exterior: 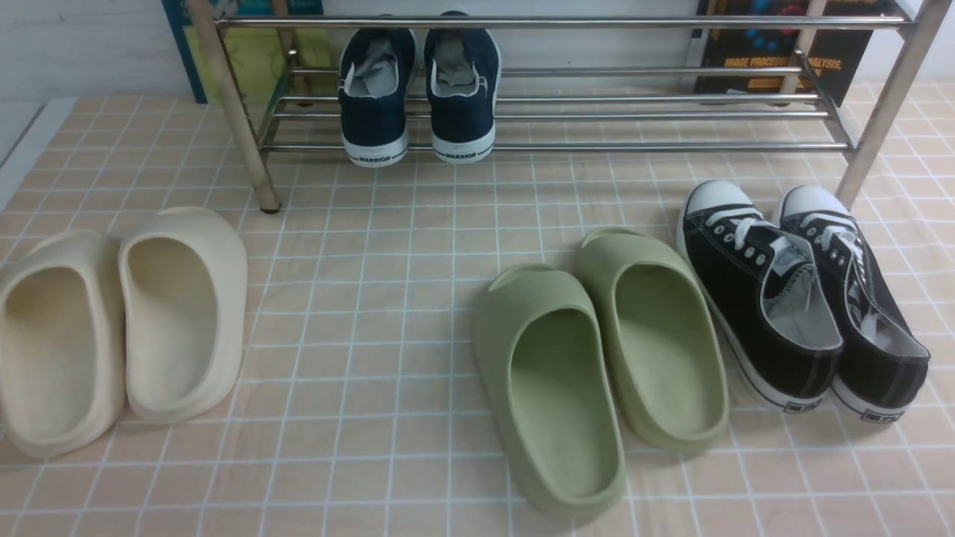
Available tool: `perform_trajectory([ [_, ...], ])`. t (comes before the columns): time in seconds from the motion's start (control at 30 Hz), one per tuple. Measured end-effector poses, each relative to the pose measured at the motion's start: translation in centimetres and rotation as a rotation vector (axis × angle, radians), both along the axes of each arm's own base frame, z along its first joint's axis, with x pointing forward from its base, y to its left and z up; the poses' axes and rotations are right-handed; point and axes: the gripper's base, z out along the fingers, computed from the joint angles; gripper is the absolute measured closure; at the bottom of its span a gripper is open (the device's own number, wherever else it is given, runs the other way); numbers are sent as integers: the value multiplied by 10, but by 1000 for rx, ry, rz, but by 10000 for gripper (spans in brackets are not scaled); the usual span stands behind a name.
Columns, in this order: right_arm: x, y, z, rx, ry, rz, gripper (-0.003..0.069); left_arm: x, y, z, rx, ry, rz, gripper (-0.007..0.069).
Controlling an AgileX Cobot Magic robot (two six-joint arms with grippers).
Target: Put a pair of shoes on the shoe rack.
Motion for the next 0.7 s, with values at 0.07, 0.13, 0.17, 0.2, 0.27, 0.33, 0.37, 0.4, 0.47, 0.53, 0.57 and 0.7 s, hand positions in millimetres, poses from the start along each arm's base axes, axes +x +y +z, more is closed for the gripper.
perform_trajectory([
  [0.07,0,0,0,0,0,0,419,1,1,-8,-11,20,12,553],
  [0.13,0,0,0,0,0,0,419,4,1,-22,-39,58,27,553],
  [0.17,0,0,0,0,0,0,419,4,1,-27,-43,71,27,553],
  [0.2,0,0,0,0,0,0,419,5,1,-31,-47,81,27,553],
  [0.27,0,0,0,0,0,0,419,5,1,-35,-50,96,27,553],
  [0.33,0,0,0,0,0,0,419,5,1,-37,-54,110,29,553],
  [0.37,0,0,0,0,0,0,419,5,1,-38,-55,123,31,553],
  [0.4,0,0,0,0,0,0,419,4,2,-39,-56,136,32,553],
  [0.47,0,0,0,0,0,0,419,3,2,-46,-70,212,42,553],
  [0.53,0,0,0,0,0,0,419,2,2,-50,-85,261,46,553],
  [0.57,0,0,0,0,0,0,419,2,2,-50,-85,267,46,553],
  [0.7,0,0,0,0,0,0,419,2,2,-51,-84,272,45,552],
])
